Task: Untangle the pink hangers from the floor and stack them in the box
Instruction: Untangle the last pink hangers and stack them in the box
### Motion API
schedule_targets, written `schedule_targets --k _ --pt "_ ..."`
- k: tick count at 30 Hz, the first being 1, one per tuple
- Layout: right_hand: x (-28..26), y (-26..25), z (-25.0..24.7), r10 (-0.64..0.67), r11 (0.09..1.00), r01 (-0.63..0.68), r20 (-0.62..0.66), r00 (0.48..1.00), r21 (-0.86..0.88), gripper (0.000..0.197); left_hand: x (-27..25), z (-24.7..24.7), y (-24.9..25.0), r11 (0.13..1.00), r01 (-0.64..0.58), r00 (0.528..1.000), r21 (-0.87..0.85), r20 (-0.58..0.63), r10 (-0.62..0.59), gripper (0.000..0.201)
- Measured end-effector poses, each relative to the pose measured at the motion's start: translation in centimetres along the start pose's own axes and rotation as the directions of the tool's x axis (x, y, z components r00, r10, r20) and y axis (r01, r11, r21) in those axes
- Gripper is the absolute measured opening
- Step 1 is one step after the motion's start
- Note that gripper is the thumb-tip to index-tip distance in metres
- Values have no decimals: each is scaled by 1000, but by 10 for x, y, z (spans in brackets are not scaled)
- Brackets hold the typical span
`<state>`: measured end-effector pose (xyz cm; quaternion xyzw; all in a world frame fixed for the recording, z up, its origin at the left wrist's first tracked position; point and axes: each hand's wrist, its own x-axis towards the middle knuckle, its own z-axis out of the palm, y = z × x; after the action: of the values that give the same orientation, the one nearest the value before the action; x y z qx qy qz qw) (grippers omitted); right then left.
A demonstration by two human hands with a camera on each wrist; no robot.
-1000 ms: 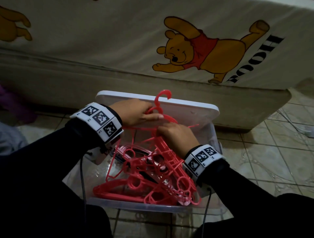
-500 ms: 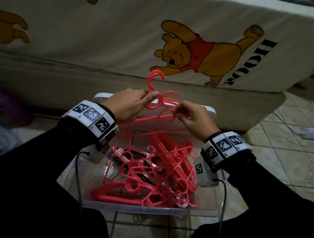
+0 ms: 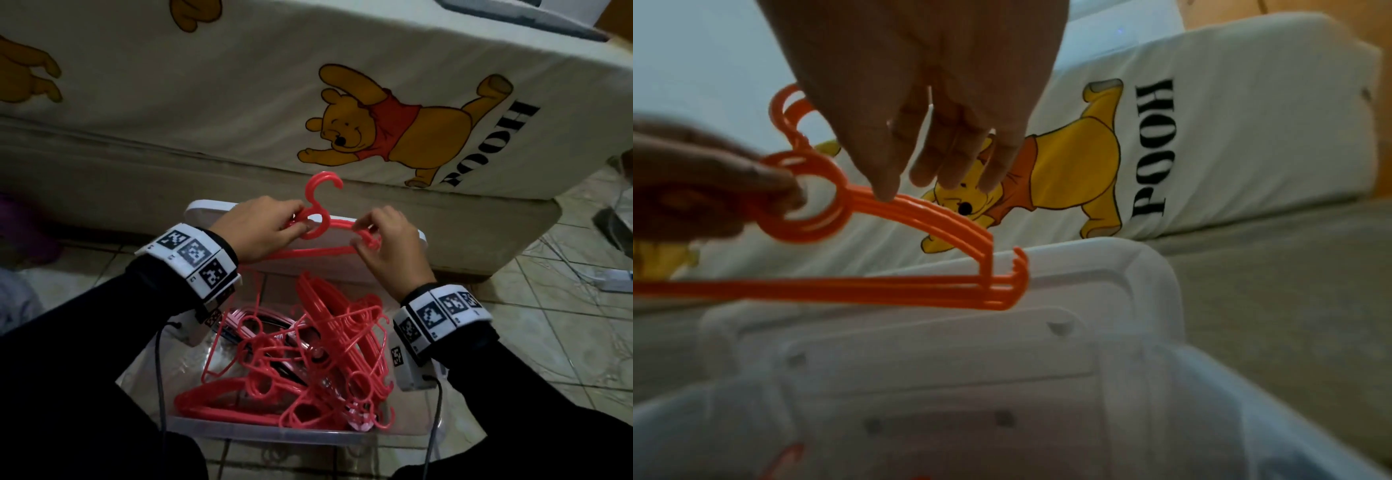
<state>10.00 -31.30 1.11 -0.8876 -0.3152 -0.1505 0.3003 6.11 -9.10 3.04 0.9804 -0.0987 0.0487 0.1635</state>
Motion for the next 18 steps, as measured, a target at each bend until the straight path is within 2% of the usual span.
schedule_targets --k 1,3,4,6,8,10,12,14,15,18 --pt "-2 3 2 -18 998 21 58 998 -52 9 0 -1 -1 1000 8 1000 29 -20 -7 30" --pt "-7 7 10 4 992 33 288 958 -122 4 1 -2 -3 994 20 999 104 -45 -15 35" --pt "-11 7 15 43 987 28 427 903 -159 7 1 -2 -4 989 25 998 142 -54 -18 37" --pt "-23 4 28 92 975 60 640 763 -212 14 1 -1 -4 979 39 997 200 -80 -24 38" --pt "-37 -3 44 37 947 220 757 653 -236 21 1 1 -3 970 48 994 239 -103 -24 38" --pt "-51 -12 62 -98 896 409 823 559 -172 27 1 1 -3 965 32 995 260 -98 -7 37" --pt "-63 -23 80 -228 839 539 850 474 -75 31 0 2 -4 968 -1 998 253 -64 18 36" --pt "-74 -27 93 -266 787 615 873 408 -48 35 0 2 -6 970 -29 999 240 -33 38 34" --pt "-78 -27 97 -256 772 633 881 398 -62 36 0 3 -6 970 -36 999 241 -23 43 34" --pt "-73 -20 98 -198 748 650 889 413 -136 35 0 3 -7 968 -36 999 249 -21 43 35"
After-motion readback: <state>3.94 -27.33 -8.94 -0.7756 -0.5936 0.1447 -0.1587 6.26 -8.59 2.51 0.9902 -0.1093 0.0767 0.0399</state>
